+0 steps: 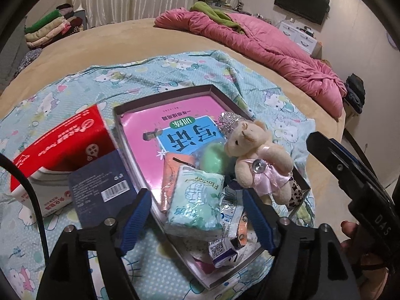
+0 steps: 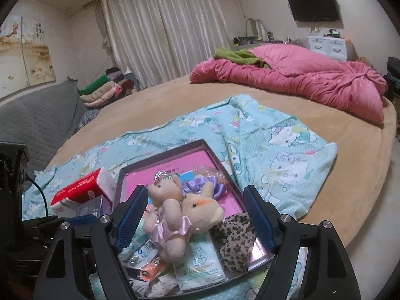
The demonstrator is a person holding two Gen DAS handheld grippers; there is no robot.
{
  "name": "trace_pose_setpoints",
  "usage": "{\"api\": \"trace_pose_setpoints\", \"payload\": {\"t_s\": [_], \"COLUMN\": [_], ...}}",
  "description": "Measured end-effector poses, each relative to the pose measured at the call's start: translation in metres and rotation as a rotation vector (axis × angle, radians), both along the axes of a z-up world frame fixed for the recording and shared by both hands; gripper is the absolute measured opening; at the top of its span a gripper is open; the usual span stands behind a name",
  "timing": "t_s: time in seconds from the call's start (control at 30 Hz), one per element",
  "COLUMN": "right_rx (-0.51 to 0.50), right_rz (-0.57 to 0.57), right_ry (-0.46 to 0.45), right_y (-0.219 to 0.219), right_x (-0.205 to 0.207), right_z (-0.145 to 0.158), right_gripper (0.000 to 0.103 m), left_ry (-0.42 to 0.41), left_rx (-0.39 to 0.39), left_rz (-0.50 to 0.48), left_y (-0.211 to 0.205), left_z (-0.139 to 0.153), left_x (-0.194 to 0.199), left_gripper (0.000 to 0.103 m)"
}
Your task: Organize soft objects
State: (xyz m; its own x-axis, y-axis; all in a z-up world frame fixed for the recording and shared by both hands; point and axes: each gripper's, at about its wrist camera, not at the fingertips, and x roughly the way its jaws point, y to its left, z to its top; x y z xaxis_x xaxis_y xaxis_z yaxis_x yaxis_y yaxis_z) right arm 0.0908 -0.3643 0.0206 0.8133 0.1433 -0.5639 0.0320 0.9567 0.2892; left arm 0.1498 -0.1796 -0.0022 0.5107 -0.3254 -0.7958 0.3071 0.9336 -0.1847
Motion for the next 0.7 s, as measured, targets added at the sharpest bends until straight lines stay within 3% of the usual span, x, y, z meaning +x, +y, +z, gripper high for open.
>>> {"api": "trace_pose_setpoints", "payload": {"t_s": [0.3,0.7], "right_rx": [-0.023,-0.010], "right_rz": [0.025,0.048], "right_ry": [-0.066,-0.108], "right_y": [0.019,0.047], "right_x": [-0.013,-0.038], "right_z": [0.035,0.079], "right_gripper": [0.084,0.086], "left_ry": [-0.046,-0.110], "left_rx": [-0.007,0.009], "left_rz": [0.053,0.100], "left_y": [0.027,0.057], "left_z": [0.021,0.050], "left_x": [-0.019,-0.047], "left_gripper": [0.089,0.089]}}
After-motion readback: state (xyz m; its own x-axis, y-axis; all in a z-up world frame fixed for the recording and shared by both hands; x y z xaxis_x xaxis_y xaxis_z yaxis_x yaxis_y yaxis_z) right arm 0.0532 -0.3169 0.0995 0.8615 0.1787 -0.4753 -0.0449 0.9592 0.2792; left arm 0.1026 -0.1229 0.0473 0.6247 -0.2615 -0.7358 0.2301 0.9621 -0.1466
